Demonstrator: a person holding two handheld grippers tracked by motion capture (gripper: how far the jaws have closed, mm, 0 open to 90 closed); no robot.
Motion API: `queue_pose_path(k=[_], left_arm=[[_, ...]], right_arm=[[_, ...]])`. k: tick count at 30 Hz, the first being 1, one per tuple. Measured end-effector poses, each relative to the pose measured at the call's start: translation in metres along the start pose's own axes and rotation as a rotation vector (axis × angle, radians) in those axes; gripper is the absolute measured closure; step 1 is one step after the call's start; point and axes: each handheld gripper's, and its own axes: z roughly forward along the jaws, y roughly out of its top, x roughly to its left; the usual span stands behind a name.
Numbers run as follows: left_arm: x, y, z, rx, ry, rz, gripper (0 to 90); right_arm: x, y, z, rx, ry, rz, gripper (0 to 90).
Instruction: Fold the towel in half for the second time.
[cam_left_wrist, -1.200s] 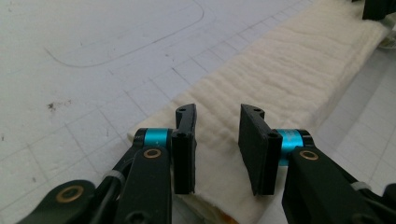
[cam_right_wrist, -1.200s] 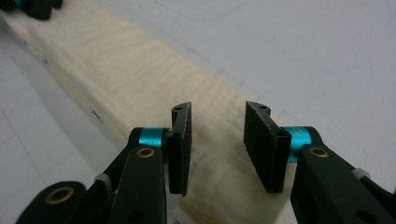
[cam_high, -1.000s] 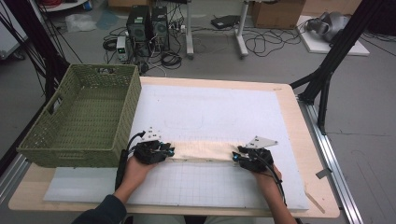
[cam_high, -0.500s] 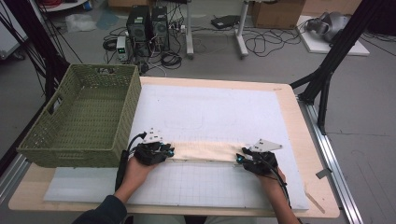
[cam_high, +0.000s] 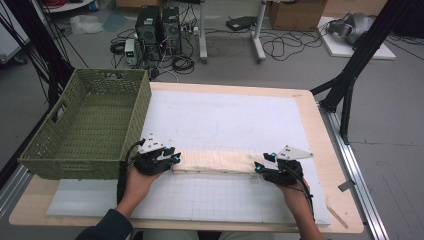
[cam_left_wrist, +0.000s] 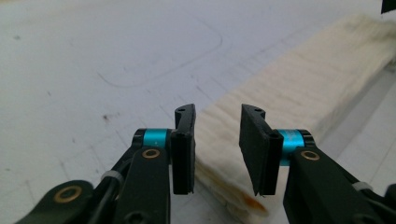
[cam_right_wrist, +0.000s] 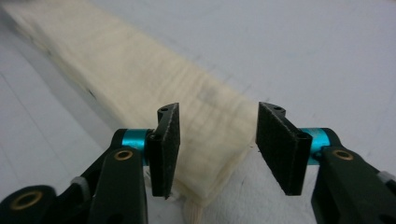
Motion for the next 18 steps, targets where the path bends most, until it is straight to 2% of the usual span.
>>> queue_pose_path(k=[4,5,7,9,11,13,15,18], left_arm=[[0.001,0.004,-0.006,-0.099,-0.039,-0.035,54.7],[0.001,0.006,-0.007,-0.126,-0.057,-0.053,52.2],[0.001,0.010,-0.007,-0.146,-0.084,-0.066,45.0],[0.001,0.015,-0.009,-0.182,-0.108,-0.073,33.6],[0.000,0.019,-0.013,-0.227,-0.102,-0.075,26.9],[0.000,0.021,-0.015,-0.234,-0.091,-0.077,17.4],[0.004,0.024,-0.017,-0.238,-0.079,-0.078,16.4],[0.007,0.029,-0.022,-0.270,-0.051,-0.081,16.4]], right_arm=[[-0.003,0.006,-0.017,-0.087,-0.037,0.008,41.9],[-0.004,0.006,-0.019,-0.089,-0.044,0.013,40.6],[-0.007,0.005,-0.023,-0.095,-0.073,0.015,36.6],[-0.009,0.003,-0.027,-0.089,-0.099,0.021,32.7],[-0.011,0.003,-0.031,-0.089,-0.128,0.018,29.1],[-0.012,0.002,-0.035,-0.102,-0.152,0.015,24.8],[-0.014,0.001,-0.039,-0.118,-0.170,0.020,20.1],[-0.017,-0.001,-0.044,-0.130,-0.178,0.022,17.3]])
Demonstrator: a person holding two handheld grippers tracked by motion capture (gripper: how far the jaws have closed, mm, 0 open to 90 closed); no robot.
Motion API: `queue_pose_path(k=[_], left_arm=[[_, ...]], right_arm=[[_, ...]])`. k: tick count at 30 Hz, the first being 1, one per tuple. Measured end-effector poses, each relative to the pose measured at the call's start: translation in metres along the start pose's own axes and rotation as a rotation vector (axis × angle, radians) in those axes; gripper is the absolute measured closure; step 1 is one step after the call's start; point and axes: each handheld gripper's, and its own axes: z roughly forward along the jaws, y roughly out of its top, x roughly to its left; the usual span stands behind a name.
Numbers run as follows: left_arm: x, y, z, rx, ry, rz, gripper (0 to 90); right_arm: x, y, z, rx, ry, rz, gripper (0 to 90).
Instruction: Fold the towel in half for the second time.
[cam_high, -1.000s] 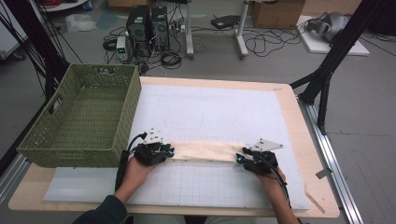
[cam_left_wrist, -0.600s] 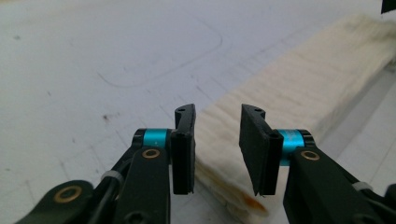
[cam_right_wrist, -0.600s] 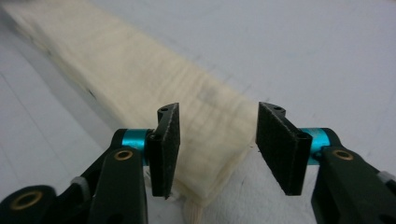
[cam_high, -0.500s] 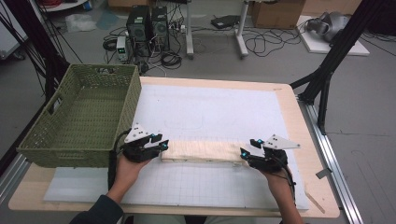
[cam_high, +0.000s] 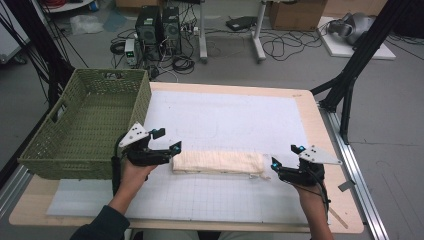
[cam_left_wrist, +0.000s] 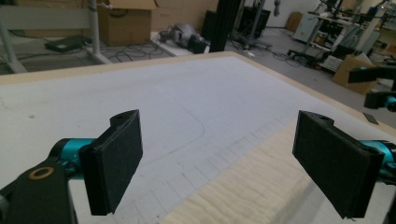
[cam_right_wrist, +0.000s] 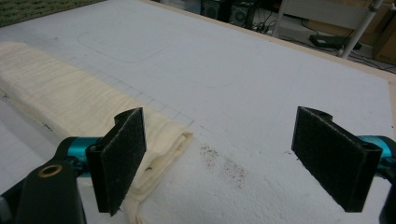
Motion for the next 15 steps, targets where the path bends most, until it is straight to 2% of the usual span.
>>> queue_pose_path(k=[3,5,8,9,11,15], left_arm=[[-0.0006,0.0020,-0.0021,-0.012,-0.036,0.005,21.5],[-0.0024,0.0002,-0.0013,-0.004,-0.069,0.022,22.2],[-0.0043,-0.0033,-0.0009,-0.012,-0.052,0.065,20.3],[-0.0044,-0.0048,-0.0012,-0.010,-0.044,0.062,20.3],[-0.0031,-0.0064,-0.0018,0.024,-0.064,0.000,20.3],[-0.0013,-0.0062,-0.0063,0.010,-0.042,-0.012,17.0]], right_arm=[[-0.0045,-0.0003,-0.0027,-0.012,0.012,0.033,13.0],[-0.0057,-0.0005,-0.0024,0.001,0.004,0.029,12.3],[-0.0070,-0.0025,0.0004,0.022,0.010,0.035,11.9],[-0.0077,-0.0027,0.0016,0.024,0.011,0.033,11.6],[-0.0087,-0.0020,0.0033,0.026,0.010,0.034,11.5],[-0.0084,0.0008,0.0028,0.018,-0.005,0.033,11.4]])
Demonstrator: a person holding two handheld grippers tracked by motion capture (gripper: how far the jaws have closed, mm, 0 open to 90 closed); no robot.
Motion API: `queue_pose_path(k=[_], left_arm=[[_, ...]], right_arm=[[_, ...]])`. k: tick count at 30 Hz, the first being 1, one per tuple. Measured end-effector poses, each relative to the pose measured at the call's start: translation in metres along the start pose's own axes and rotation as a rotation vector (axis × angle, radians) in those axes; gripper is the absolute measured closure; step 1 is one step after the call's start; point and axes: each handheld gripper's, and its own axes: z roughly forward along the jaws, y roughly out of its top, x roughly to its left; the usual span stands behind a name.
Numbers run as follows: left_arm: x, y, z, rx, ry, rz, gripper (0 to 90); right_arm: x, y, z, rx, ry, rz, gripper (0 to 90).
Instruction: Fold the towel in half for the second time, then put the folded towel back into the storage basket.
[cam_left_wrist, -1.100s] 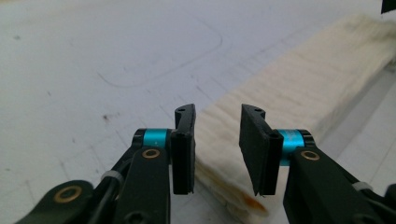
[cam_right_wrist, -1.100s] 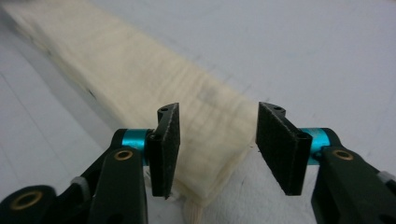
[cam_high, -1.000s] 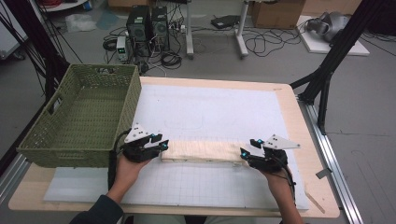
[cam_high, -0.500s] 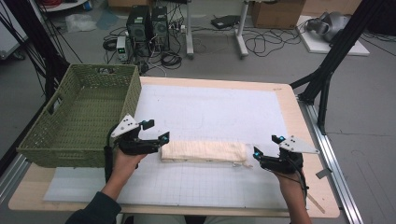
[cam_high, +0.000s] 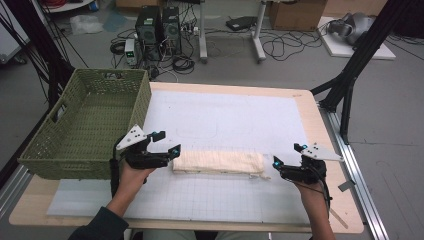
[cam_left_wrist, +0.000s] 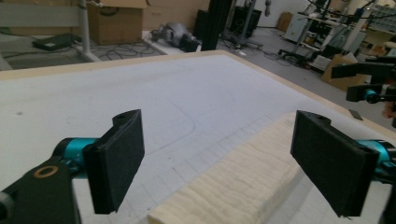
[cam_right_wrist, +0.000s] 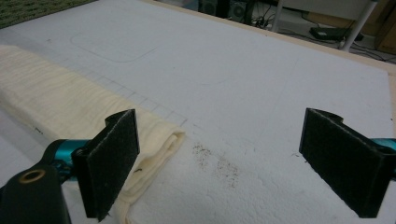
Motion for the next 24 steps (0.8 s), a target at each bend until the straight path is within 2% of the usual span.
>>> queue_pose_path(k=[2,7,14,17,24], left_arm=[[0.0010,-0.0006,-0.0016,-0.009,-0.002,-0.006,17.0],[-0.0004,-0.0023,-0.0026,-0.015,0.016,0.010,17.0],[0.0027,-0.0048,-0.0021,-0.006,0.042,0.000,17.4],[0.0043,-0.0062,-0.0003,0.015,0.059,-0.005,19.0],[0.0065,-0.0070,-0.0021,0.017,0.065,-0.013,19.3]], right_arm=[[0.0005,-0.0003,-0.0004,0.001,-0.001,-0.004,11.4],[-0.0009,-0.0007,-0.0023,0.000,-0.005,-0.009,11.4],[-0.0002,-0.0012,-0.0006,0.010,-0.002,-0.011,11.4],[-0.0009,-0.0014,0.0003,0.010,-0.003,-0.014,11.4],[-0.0021,-0.0035,0.0010,0.011,-0.003,-0.003,11.4]])
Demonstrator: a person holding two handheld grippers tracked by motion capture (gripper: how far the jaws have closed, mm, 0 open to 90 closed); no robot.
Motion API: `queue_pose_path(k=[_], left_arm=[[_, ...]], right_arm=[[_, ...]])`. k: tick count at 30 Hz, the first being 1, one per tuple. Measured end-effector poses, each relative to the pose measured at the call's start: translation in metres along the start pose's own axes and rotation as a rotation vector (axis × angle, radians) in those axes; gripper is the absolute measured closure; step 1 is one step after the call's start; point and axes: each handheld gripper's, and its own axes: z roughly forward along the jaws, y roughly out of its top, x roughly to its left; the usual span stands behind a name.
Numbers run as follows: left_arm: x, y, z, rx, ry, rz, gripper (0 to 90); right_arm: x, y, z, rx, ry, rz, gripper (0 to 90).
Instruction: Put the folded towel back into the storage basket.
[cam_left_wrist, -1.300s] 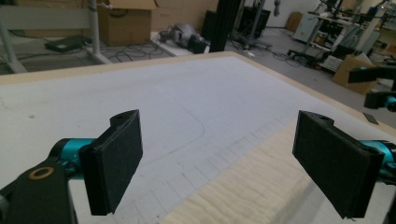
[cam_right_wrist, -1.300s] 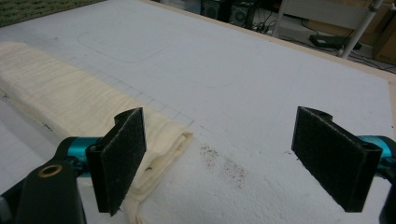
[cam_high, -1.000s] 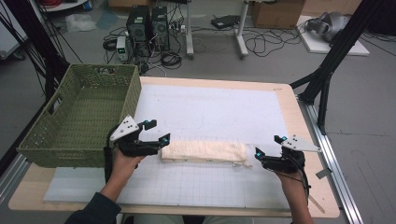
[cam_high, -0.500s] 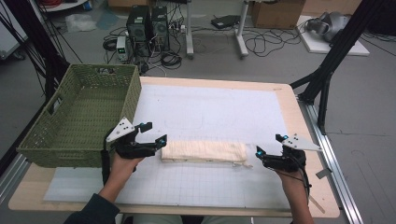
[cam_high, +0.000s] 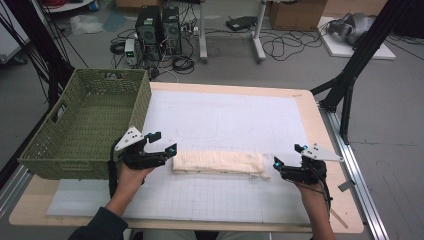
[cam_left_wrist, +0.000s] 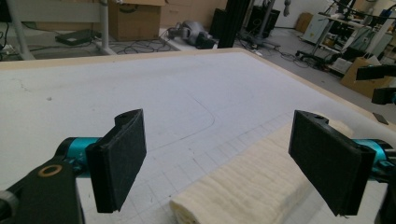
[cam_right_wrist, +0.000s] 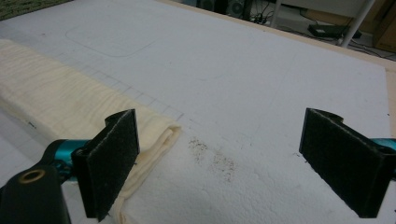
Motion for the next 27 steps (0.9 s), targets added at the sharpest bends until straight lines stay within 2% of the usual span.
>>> queue_pose_path(k=[10,14,20,27], left_arm=[[0.001,-0.002,0.001,0.016,0.003,0.000,20.3],[0.001,-0.003,0.002,0.043,0.012,0.002,25.1],[0.001,-0.007,0.005,0.105,0.028,-0.013,29.4],[-0.003,-0.018,0.011,0.204,0.031,-0.033,36.0]], right_arm=[[0.000,0.001,-0.001,-0.008,0.001,0.004,11.4],[0.002,0.002,-0.001,-0.011,0.011,0.003,11.4],[0.002,0.000,0.000,-0.003,0.016,-0.001,11.4],[0.007,0.001,0.001,-0.002,0.028,-0.015,11.4]])
